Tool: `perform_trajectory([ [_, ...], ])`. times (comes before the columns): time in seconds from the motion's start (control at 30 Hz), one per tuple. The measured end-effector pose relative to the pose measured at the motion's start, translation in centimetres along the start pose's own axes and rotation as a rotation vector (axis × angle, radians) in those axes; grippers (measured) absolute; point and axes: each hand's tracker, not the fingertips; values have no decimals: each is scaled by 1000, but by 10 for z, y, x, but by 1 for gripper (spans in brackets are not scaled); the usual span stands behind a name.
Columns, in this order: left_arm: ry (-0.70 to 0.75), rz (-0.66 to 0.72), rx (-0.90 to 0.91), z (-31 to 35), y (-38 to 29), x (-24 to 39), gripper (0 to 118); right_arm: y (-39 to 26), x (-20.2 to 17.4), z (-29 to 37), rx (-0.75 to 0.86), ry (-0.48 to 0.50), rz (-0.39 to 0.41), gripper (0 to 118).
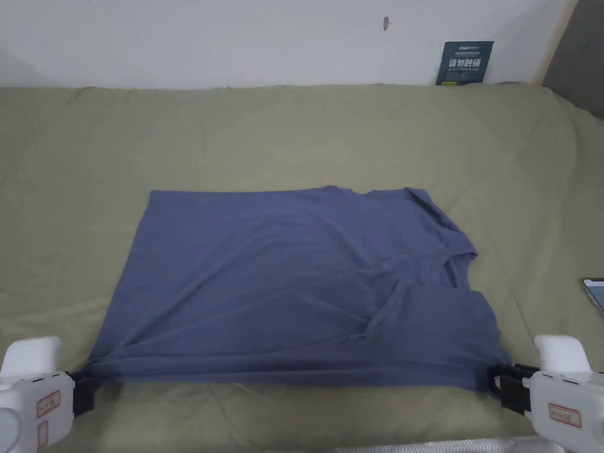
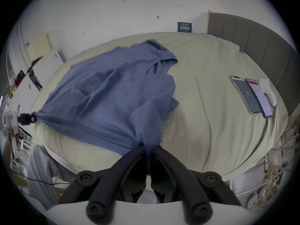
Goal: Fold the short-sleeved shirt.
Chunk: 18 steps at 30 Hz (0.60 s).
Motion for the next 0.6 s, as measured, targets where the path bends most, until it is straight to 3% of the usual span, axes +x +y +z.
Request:
perform_trajectory([
  [0.3, -16, -5, 42, 12, 22, -3, 0, 24, -4, 16, 44, 13, 1, 4],
  [0.6, -25, -25, 100, 3, 85, 2, 0, 91, -9, 7, 84, -2, 32, 4],
])
